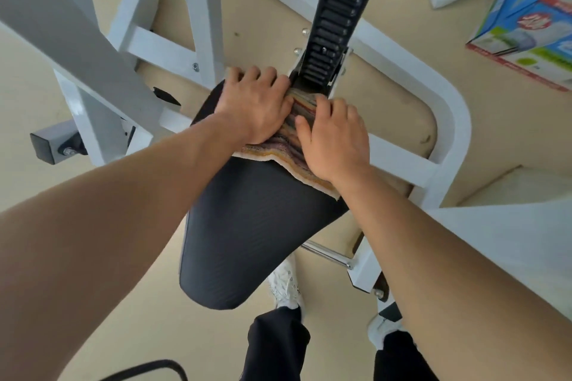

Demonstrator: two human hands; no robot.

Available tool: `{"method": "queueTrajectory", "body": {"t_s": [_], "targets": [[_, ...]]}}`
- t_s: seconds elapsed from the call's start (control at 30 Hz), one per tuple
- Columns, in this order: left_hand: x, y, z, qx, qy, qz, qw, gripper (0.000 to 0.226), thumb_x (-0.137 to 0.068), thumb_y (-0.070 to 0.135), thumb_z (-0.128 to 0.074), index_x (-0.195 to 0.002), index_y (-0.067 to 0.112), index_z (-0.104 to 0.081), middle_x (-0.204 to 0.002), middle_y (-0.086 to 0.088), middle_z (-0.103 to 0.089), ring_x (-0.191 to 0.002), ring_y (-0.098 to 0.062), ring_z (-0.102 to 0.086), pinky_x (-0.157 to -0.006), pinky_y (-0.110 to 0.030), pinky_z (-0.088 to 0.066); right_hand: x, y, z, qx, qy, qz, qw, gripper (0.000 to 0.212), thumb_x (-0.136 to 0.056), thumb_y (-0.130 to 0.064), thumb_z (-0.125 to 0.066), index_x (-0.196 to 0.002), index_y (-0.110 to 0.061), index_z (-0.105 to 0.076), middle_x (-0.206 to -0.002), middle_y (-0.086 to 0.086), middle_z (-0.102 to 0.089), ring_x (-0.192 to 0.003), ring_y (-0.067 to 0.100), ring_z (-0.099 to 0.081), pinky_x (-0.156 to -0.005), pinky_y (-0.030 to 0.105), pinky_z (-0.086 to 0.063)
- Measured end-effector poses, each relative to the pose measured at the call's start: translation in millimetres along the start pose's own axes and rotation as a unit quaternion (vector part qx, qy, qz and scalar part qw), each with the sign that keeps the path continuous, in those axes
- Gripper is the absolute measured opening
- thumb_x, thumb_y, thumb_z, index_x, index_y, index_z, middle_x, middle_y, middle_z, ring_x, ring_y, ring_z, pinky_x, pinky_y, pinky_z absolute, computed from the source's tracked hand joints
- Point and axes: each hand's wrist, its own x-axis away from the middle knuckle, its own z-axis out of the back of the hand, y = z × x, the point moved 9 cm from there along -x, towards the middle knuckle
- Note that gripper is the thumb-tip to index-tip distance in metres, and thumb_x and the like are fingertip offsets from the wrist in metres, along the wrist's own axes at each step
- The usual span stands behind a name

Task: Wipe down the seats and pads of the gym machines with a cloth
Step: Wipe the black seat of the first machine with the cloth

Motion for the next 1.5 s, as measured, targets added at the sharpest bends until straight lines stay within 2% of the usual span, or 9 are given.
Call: {"method": "queueTrajectory", "body": {"t_s": [0.37, 0.67, 0.73, 0.87, 0.97, 1.2, 1.3, 1.4, 1.5], "targets": [[-3, 89, -3, 0.053, -0.006, -0.211, 0.976, 0.049, -0.101, 0.048, -0.022, -0.138, 0.027, -0.047, -0.129, 0.002, -0.057, -0.117, -0.025, -0.053, -0.106, -0.043, -0.035, 57, 66, -9, -0.192, 0.009, -0.210, 0.959, 0.053, -0.103, -0.034, -0.036, -0.146, -0.003, -0.034, -0.136, 0.018, -0.048, -0.118, 0.034, -0.051, -0.091, 0.041, -0.044], [-5, -34, -7, 0.157, -0.009, 0.026, 0.987, 0.036, -0.102, 0.037, -0.032, -0.108, 0.010, -0.055, -0.110, -0.010, -0.060, -0.101, -0.032, -0.055, -0.089, -0.044, -0.043, -24, -67, 4, -0.010, -0.008, 0.075, 0.997, 0.057, -0.099, -0.033, -0.035, -0.148, -0.004, -0.033, -0.145, 0.014, -0.044, -0.133, 0.030, -0.043, -0.116, 0.040, -0.030], [2, -68, -17, 0.276, -0.055, 0.124, 0.952, 0.031, -0.103, 0.035, -0.034, -0.099, 0.012, -0.054, -0.104, -0.008, -0.060, -0.095, -0.028, -0.055, -0.086, -0.040, -0.045, -41, -92, -1, -0.011, -0.025, 0.109, 0.994, 0.054, -0.101, -0.034, -0.034, -0.146, -0.006, -0.034, -0.144, 0.013, -0.044, -0.131, 0.030, -0.044, -0.114, 0.040, -0.030], [31, -87, -37, 0.615, -0.100, 0.226, 0.749, 0.029, -0.107, 0.030, -0.039, -0.108, 0.018, -0.065, -0.095, 0.009, -0.068, -0.087, 0.000, -0.062, -0.076, -0.006, -0.046, -59, -126, -7, 0.007, -0.022, 0.127, 0.992, 0.050, -0.100, -0.038, -0.032, -0.142, -0.010, -0.039, -0.143, 0.010, -0.047, -0.129, 0.029, -0.046, -0.111, 0.041, -0.030], [56, -94, -53, 0.677, -0.070, 0.264, 0.684, 0.029, -0.105, 0.028, -0.043, -0.120, 0.018, -0.066, -0.104, 0.007, -0.071, -0.095, -0.004, -0.066, -0.093, -0.021, -0.048, -29, -132, -14, 0.003, -0.023, 0.117, 0.993, 0.067, -0.099, -0.042, -0.025, -0.155, -0.004, -0.022, -0.162, 0.016, -0.025, -0.150, 0.029, -0.023, -0.123, 0.044, -0.017], [130, -84, -42, 0.602, 0.055, 0.301, 0.738, 0.043, -0.103, 0.028, -0.044, -0.146, 0.030, -0.049, -0.139, 0.009, -0.059, -0.126, -0.005, -0.051, -0.107, -0.022, -0.035, 36, -138, -21, -0.007, -0.094, 0.136, 0.986, 0.073, -0.100, -0.049, -0.021, -0.159, -0.011, -0.001, -0.168, 0.008, 0.005, -0.155, 0.019, 0.004, -0.126, 0.040, -0.003], [103, -96, -49, 0.657, -0.019, 0.287, 0.697, 0.035, -0.102, 0.034, -0.042, -0.127, 0.028, -0.065, -0.122, 0.008, -0.069, -0.115, -0.010, -0.061, -0.108, -0.030, -0.041, -9, -133, -18, -0.019, -0.067, 0.114, 0.991, 0.069, -0.102, -0.049, -0.019, -0.160, -0.014, -0.003, -0.168, 0.005, 0.003, -0.155, 0.016, 0.004, -0.126, 0.039, -0.001], [79, -104, -48, 0.687, -0.049, 0.298, 0.661, 0.031, -0.105, 0.028, -0.043, -0.096, 0.021, -0.071, -0.091, 0.005, -0.073, -0.085, -0.007, -0.069, -0.087, -0.023, -0.052, -47, -131, -19, -0.020, -0.057, 0.076, 0.995, 0.067, -0.103, -0.047, -0.017, -0.160, -0.012, -0.007, -0.169, 0.006, -0.003, -0.155, 0.018, 0.000, -0.125, 0.040, 0.000], [86, -99, -60, 0.715, -0.030, 0.318, 0.622, 0.031, -0.104, 0.028, -0.043, -0.105, 0.018, -0.072, -0.099, 0.002, -0.075, -0.092, -0.008, -0.070, -0.096, -0.026, -0.052, -37, -134, -23, 0.001, -0.057, 0.063, 0.996, 0.069, -0.103, -0.046, -0.018, -0.159, -0.009, -0.005, -0.168, 0.010, -0.001, -0.155, 0.021, 0.000, -0.125, 0.041, 0.000]]}}
